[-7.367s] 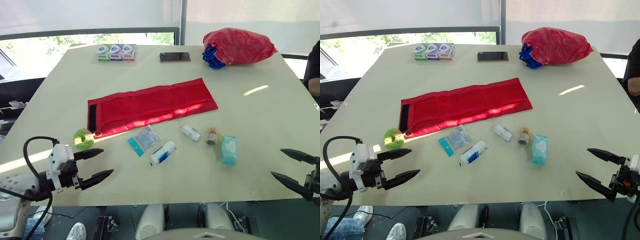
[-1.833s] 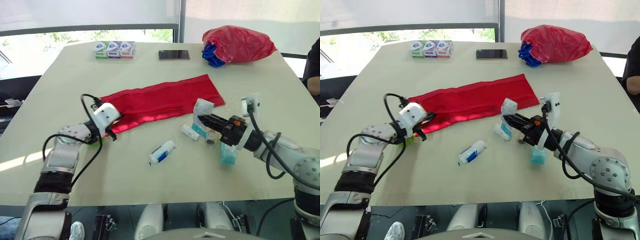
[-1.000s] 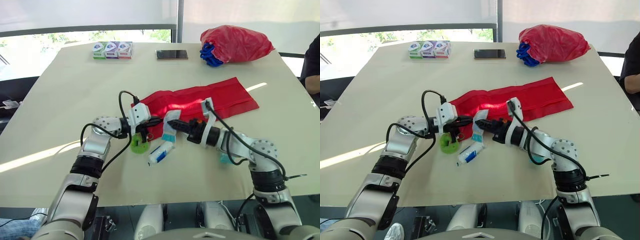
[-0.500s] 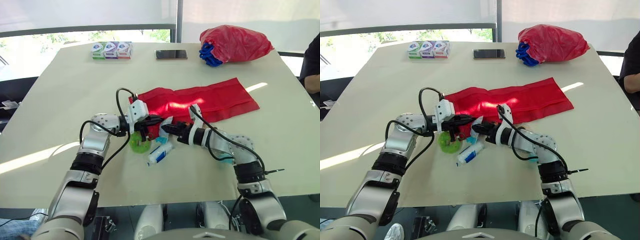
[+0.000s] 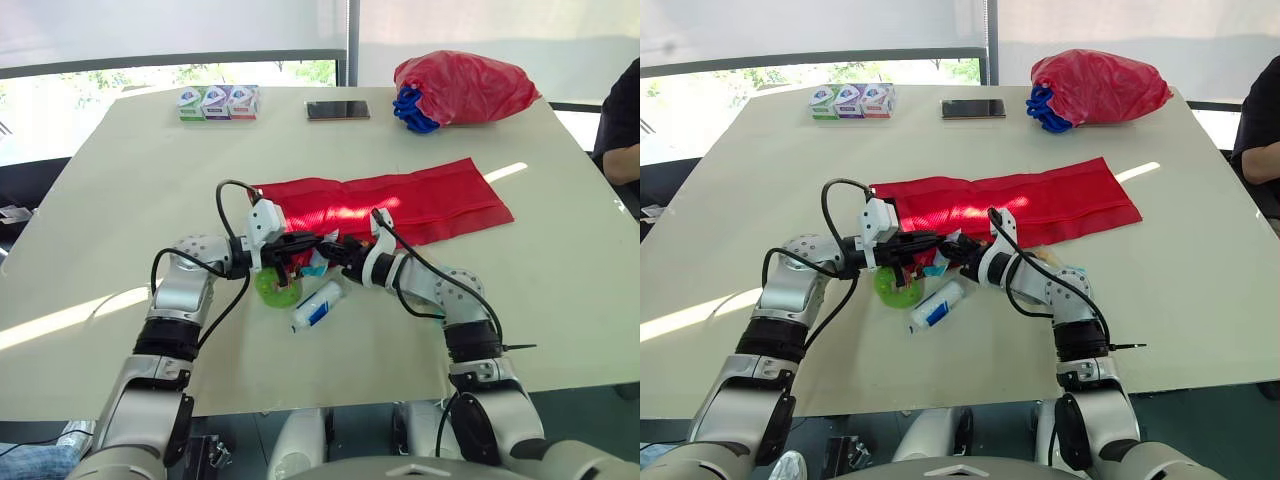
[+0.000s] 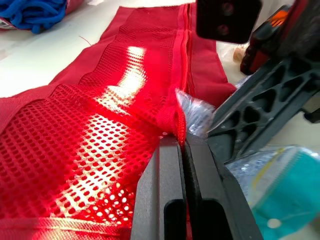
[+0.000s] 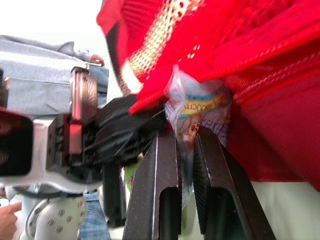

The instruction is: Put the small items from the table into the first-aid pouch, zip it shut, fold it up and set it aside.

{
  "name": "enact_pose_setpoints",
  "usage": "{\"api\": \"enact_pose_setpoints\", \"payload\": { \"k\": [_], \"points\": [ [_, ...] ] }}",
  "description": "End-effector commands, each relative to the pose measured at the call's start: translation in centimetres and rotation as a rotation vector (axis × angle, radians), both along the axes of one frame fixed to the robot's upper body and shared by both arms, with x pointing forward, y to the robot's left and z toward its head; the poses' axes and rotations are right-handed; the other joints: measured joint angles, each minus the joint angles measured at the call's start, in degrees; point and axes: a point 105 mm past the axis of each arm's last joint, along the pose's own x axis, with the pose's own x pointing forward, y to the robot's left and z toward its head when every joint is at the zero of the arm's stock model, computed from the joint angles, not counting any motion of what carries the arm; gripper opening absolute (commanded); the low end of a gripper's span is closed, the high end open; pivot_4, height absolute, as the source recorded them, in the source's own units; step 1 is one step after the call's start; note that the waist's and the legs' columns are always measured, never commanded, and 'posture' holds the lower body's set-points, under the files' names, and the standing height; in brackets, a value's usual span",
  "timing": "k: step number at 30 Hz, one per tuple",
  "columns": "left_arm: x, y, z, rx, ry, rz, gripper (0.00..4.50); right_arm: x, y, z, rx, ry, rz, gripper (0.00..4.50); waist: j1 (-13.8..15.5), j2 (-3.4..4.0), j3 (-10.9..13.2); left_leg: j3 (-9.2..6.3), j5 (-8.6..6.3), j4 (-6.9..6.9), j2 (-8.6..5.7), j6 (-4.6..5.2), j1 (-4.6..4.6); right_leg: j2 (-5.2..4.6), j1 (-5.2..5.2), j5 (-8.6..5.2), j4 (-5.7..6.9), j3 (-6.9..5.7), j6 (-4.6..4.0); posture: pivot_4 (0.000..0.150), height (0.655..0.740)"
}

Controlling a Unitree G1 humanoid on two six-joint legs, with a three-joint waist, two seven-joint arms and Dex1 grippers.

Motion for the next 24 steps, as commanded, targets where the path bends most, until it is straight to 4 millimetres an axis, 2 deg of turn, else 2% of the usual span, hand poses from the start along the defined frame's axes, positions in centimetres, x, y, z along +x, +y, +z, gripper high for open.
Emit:
{"api": "enact_pose_setpoints", "payload": {
  "k": [1, 7, 13, 17, 24],
  "points": [
    [-0.8, -1.5, 1.1, -0.059, -0.024, -0.058, 0.11, 0.8, -0.2, -0.6, -0.060, -0.006, -0.044, 0.00, 0.0, 0.00, 0.0, 0.00, 0.00, 0.00, 0.00, 0.00, 0.02, 0.00, 0.01, 0.00, 0.00, 0.00, 0.00, 0.150, 0.7400],
    [-1.3, -2.0, 1.4, -0.098, -0.008, -0.053, 0.11, 1.0, 0.7, -0.5, -0.059, -0.015, -0.053, 0.00, -0.1, 0.00, -0.1, 0.00, 0.00, -0.01, 0.01, 0.00, 0.10, 0.00, 0.04, 0.00, 0.00, 0.01, 0.00, 0.150, 0.7400],
    [-2.0, -2.1, 0.7, -0.112, 0.023, -0.040, 0.11, 2.6, 0.8, 2.0, 0.051, -0.062, -0.125, 0.00, -0.1, 0.02, -0.1, 0.06, 0.00, -0.05, 0.02, 0.00, 0.31, -0.02, 0.19, -0.01, 0.00, 0.07, -0.01, 0.150, 0.7400],
    [-2.3, -2.2, 0.2, -0.114, 0.041, -0.033, 0.11, 2.8, 1.2, 3.7, 0.155, -0.099, -0.133, 0.00, -0.2, 0.02, -0.1, 0.08, -0.01, -0.07, 0.03, 0.00, 0.32, -0.01, 0.18, -0.01, 0.00, 0.09, -0.01, 0.150, 0.7400],
    [-2.6, -2.6, -0.2, -0.121, 0.066, -0.031, 0.11, 3.0, 1.3, 4.7, 0.254, -0.093, -0.152, 0.00, -0.4, 0.04, -0.1, 0.08, -0.01, -0.10, 0.07, 0.00, 0.32, -0.01, 0.17, -0.01, -0.01, 0.09, -0.01, 0.150, 0.7400]
  ]
}}
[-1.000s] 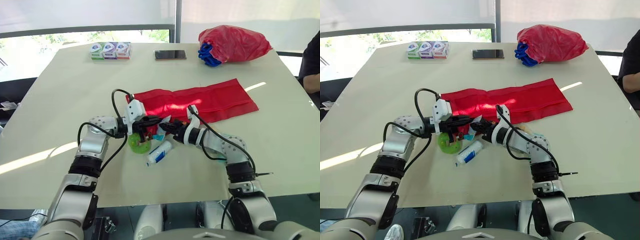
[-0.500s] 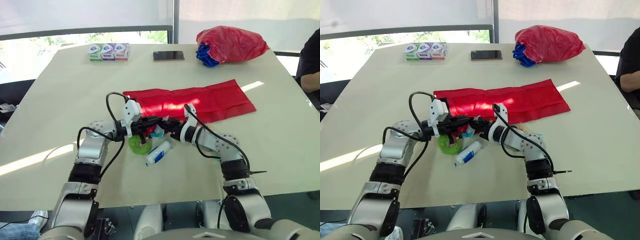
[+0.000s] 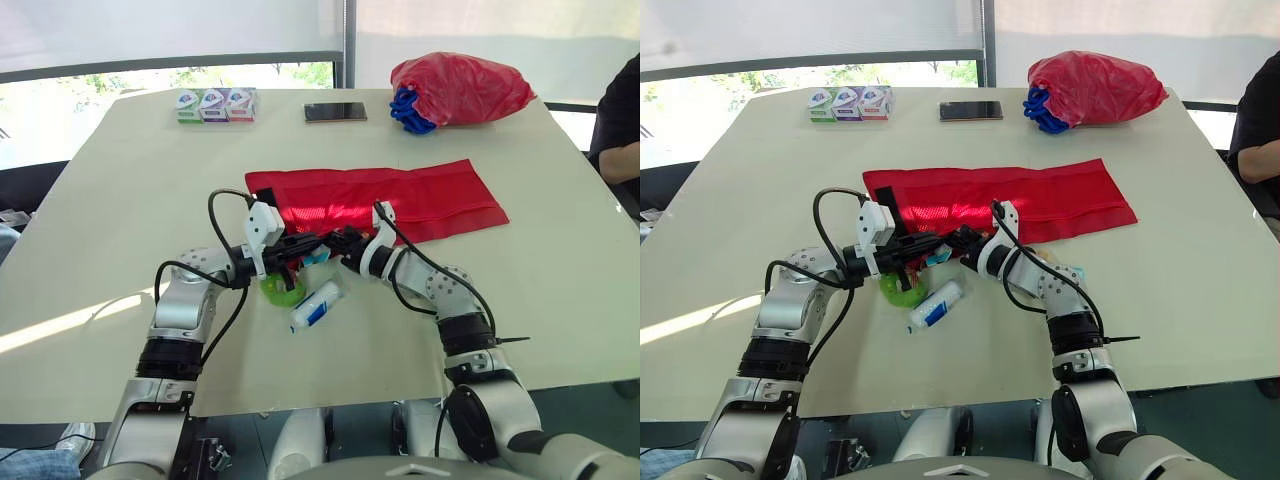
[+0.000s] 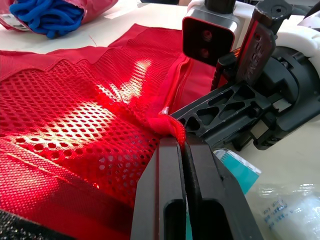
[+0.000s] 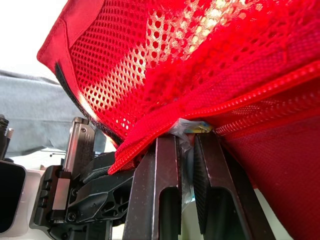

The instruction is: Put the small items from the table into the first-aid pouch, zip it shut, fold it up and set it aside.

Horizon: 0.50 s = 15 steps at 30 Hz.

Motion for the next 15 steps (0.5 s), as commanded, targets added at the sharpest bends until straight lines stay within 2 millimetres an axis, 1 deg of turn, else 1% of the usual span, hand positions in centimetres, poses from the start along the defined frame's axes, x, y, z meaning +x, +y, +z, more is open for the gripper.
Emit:
{"api": "enact_pose_setpoints", "payload": {
  "k": [1, 2, 4, 7, 11, 13, 15],
  "points": [
    [-1.5, -1.8, -0.2, -0.011, 0.011, -0.102, 0.11, 0.9, 1.5, 4.5, 0.176, -0.068, -0.057, 0.00, 0.0, 0.01, 0.0, 0.00, 0.00, 0.00, 0.01, 0.00, 0.00, 0.00, 0.00, 0.00, 0.00, 0.00, 0.00, 0.150, 0.7400],
    [-1.5, -1.8, -0.2, -0.013, 0.012, -0.100, 0.11, 0.7, 1.7, 4.5, 0.166, -0.078, -0.040, 0.00, 0.0, 0.01, 0.0, 0.00, 0.00, -0.01, 0.02, 0.00, 0.00, 0.00, 0.00, 0.00, 0.00, 0.00, 0.00, 0.150, 0.7400],
    [-1.2, -1.9, 0.0, -0.027, 0.013, -0.087, 0.11, 0.3, 2.0, 3.8, 0.097, -0.091, -0.015, 0.00, 0.0, 0.01, 0.0, 0.00, 0.00, -0.02, 0.02, 0.00, 0.00, 0.00, -0.01, 0.00, 0.00, 0.00, 0.00, 0.150, 0.7400],
    [-0.6, -1.5, 0.3, -0.046, 0.015, -0.056, 0.11, 0.3, 1.7, 2.0, -0.062, -0.124, -0.018, 0.00, 0.0, 0.02, 0.0, 0.01, 0.00, -0.02, 0.01, 0.00, 0.00, -0.01, -0.01, 0.00, -0.01, 0.00, 0.00, 0.150, 0.7400],
    [0.2, -0.6, 0.5, -0.070, 0.045, -0.013, 0.11, 0.5, 0.5, 1.5, -0.092, -0.123, -0.051, 0.00, 0.1, 0.02, 0.0, 0.00, 0.00, -0.02, -0.01, 0.00, -0.01, -0.02, -0.01, 0.00, -0.01, -0.01, 0.00, 0.150, 0.7400],
    [0.5, -0.2, 0.4, -0.078, 0.065, -0.001, 0.11, 0.4, 0.0, 1.4, -0.105, -0.129, -0.041, 0.00, 0.1, 0.03, 0.0, 0.01, 0.00, -0.02, -0.02, 0.00, -0.01, -0.03, -0.01, 0.00, -0.01, 0.00, 0.00, 0.150, 0.7400],
    [0.6, 0.1, 0.2, -0.082, 0.081, 0.002, 0.00, 0.1, -0.3, 1.3, -0.130, -0.140, -0.028, 0.88, 0.1, 0.04, 0.0, 0.00, 0.00, -0.02, -0.02, 0.00, -0.04, -0.03, -0.02, 0.00, -0.02, -0.01, 0.00, 0.150, 0.7400]
  ]
}}
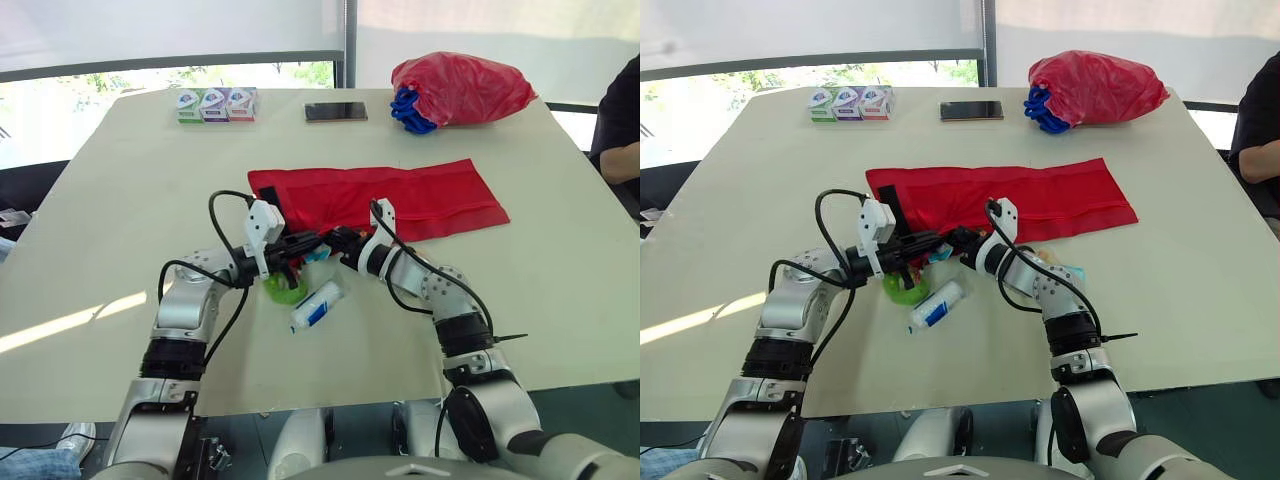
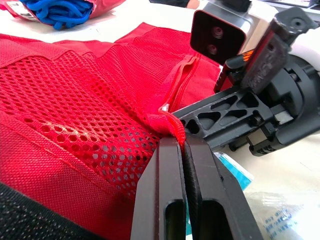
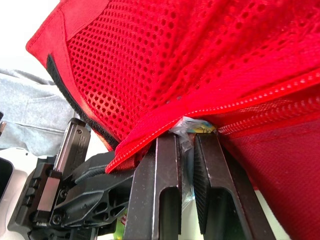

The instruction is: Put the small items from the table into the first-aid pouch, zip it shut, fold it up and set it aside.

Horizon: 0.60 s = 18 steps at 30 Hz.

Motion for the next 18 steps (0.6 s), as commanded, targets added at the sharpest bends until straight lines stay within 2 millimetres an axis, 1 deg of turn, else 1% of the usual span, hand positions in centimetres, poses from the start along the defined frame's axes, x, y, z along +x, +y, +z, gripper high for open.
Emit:
{"api": "enact_pose_setpoints", "payload": {
  "k": [1, 2, 3, 4, 11, 15, 18],
  "points": [
    [0.1, 0.1, 0.3, -0.027, 0.019, -0.027, 0.00, -0.1, -0.5, 1.2, -0.022, -0.054, -0.004, 1.10, -0.1, 0.00, 0.0, 0.00, 0.00, 0.00, -0.01, 0.00, -0.01, 0.00, -0.01, 0.00, -0.01, 0.00, 0.00, 0.150, 0.7400],
    [0.2, 0.2, 0.2, -0.028, 0.024, -0.025, 0.00, -0.2, -0.6, 1.2, -0.034, -0.055, -0.002, 1.65, -0.1, 0.01, 0.0, 0.00, 0.00, 0.00, 0.00, 0.00, -0.01, 0.00, -0.01, 0.00, -0.02, 0.00, 0.00, 0.150, 0.7400],
    [0.4, 0.4, 0.2, -0.030, 0.029, -0.022, 0.00, -0.3, -0.7, 1.2, -0.048, -0.061, 0.004, 2.08, -0.1, 0.00, 0.0, 0.01, 0.00, -0.01, -0.01, 0.00, -0.02, 0.00, -0.02, 0.00, -0.02, 0.01, 0.00, 0.150, 0.7400],
    [0.5, 0.4, 0.2, -0.032, 0.033, -0.019, 0.00, -0.3, -0.8, 1.2, -0.060, -0.066, 0.005, 2.22, -0.1, 0.00, 0.0, 0.00, 0.00, -0.01, -0.01, 0.00, -0.02, 0.00, -0.02, 0.00, -0.02, 0.00, 0.00, 0.150, 0.7400],
    [1.1, 1.0, -0.6, -0.020, 0.055, -0.006, 0.00, -1.0, -1.9, 1.4, -0.186, -0.137, 0.026, 2.22, -0.1, 0.00, 0.0, 0.01, 0.00, -0.02, -0.04, 0.00, -0.06, -0.01, -0.02, 0.00, -0.05, 0.00, 0.00, 0.150, 0.7400],
    [1.4, 1.3, -0.8, -0.019, 0.061, 0.004, 0.00, -1.5, -2.9, 1.1, -0.262, -0.157, 0.038, 2.22, -0.1, -0.01, 0.0, 0.00, 0.00, -0.02, -0.04, 0.00, -0.09, -0.01, -0.03, 0.00, -0.06, 0.00, 0.00, 0.150, 0.7400],
    [1.4, 1.4, -1.0, -0.019, 0.062, 0.003, 0.00, -2.1, -3.2, 1.0, -0.282, -0.159, 0.073, 2.22, -0.1, -0.02, 0.0, 0.00, 0.00, -0.02, -0.04, 0.00, -0.10, -0.01, -0.03, 0.00, -0.06, 0.00, 0.00, 0.150, 0.7400]
  ]
}}
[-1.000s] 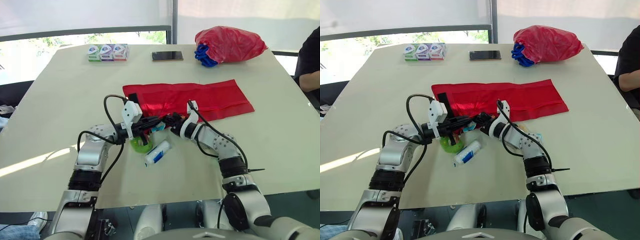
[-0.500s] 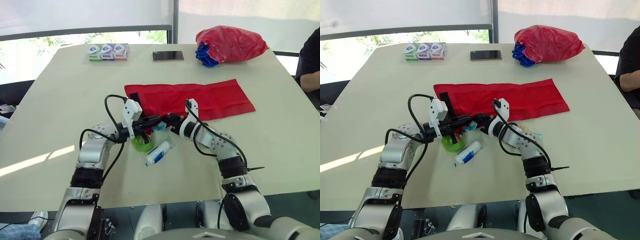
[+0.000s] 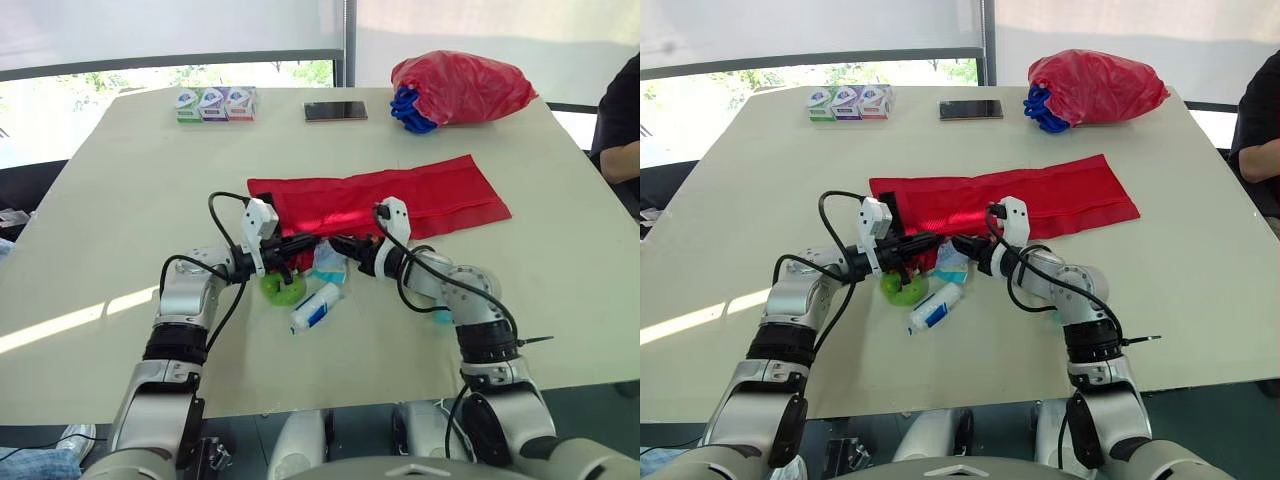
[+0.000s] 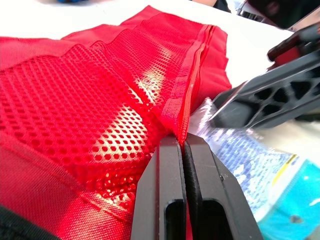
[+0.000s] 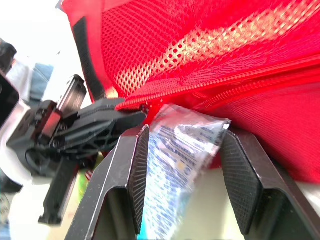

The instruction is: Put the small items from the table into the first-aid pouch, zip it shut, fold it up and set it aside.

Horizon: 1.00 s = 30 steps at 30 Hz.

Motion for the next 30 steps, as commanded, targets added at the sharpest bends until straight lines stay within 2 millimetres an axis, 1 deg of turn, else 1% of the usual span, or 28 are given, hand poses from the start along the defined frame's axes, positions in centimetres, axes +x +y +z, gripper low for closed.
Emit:
{"api": "enact_pose_setpoints", "payload": {
  "k": [1, 6, 11, 16, 20, 25, 28, 30],
  "points": [
    [0.1, 0.0, 0.5, 0.011, -0.027, -0.017, 0.00, -0.9, -0.3, 0.6, -0.011, -0.024, 0.042, 2.22, 0.0, 0.00, 0.0, -0.01, 0.00, 0.00, 0.00, 0.00, -0.02, 0.00, 0.00, 0.00, 0.00, 0.00, 0.00, 0.150, 0.7400],
    [0.1, -0.2, 0.4, 0.010, -0.028, -0.021, 0.00, -2.5, 0.2, 0.0, -0.007, 0.024, 0.139, 2.22, 0.0, -0.02, 0.0, -0.01, 0.00, 0.00, 0.02, 0.00, -0.03, -0.01, 0.00, 0.00, -0.01, 0.00, 0.00, 0.150, 0.7400],
    [0.0, -0.3, 0.3, 0.007, -0.030, -0.022, 0.00, -2.6, 0.7, -1.0, -0.010, 0.070, 0.140, 2.22, 0.0, -0.02, 0.0, 0.00, 0.00, 0.00, 0.02, 0.01, -0.04, -0.01, -0.01, 0.00, -0.01, 0.00, 0.00, 0.150, 0.7400],
    [-0.2, -0.3, 0.2, 0.009, -0.030, -0.024, 0.00, -2.6, 1.7, 0.0, 0.091, 0.097, 0.152, 2.22, 0.0, -0.01, 0.0, -0.01, 0.00, 0.00, 0.01, 0.00, -0.04, 0.00, -0.02, 0.00, -0.01, -0.01, 0.00, 0.150, 0.7400],
    [-0.3, -0.4, 0.1, 0.008, -0.030, -0.023, 0.00, -2.8, 2.3, 0.0, 0.091, 0.097, 0.182, 2.22, 0.0, -0.01, 0.0, -0.01, 0.00, 0.00, 0.01, 0.00, -0.05, -0.01, -0.02, 0.00, -0.01, -0.01, 0.00, 0.150, 0.7400],
    [-0.4, -0.4, 0.1, 0.010, -0.030, -0.026, 0.00, -2.7, 2.5, 0.0, 0.098, 0.099, 0.177, 2.22, 0.0, -0.01, 0.0, -0.02, 0.00, 0.00, 0.01, 0.00, -0.06, -0.01, -0.03, 0.00, -0.01, -0.01, 0.00, 0.150, 0.7400],
    [-0.4, -0.3, 0.1, 0.012, -0.030, -0.024, 0.00, -2.6, 2.4, 0.0, 0.108, 0.102, 0.162, 1.53, 0.0, -0.01, 0.0, -0.02, 0.00, 0.00, 0.01, 0.00, -0.06, -0.01, -0.04, 0.00, -0.01, -0.01, 0.00, 0.150, 0.7400],
    [-0.4, -0.2, 0.1, 0.015, -0.029, -0.025, 0.00, -2.3, 2.3, -0.1, 0.125, 0.109, 0.137, 0.61, 0.0, -0.01, 0.0, -0.02, 0.00, 0.00, 0.00, 0.00, -0.06, -0.01, -0.07, 0.00, -0.01, -0.01, 0.00, 0.150, 0.7400]
  ]
}}
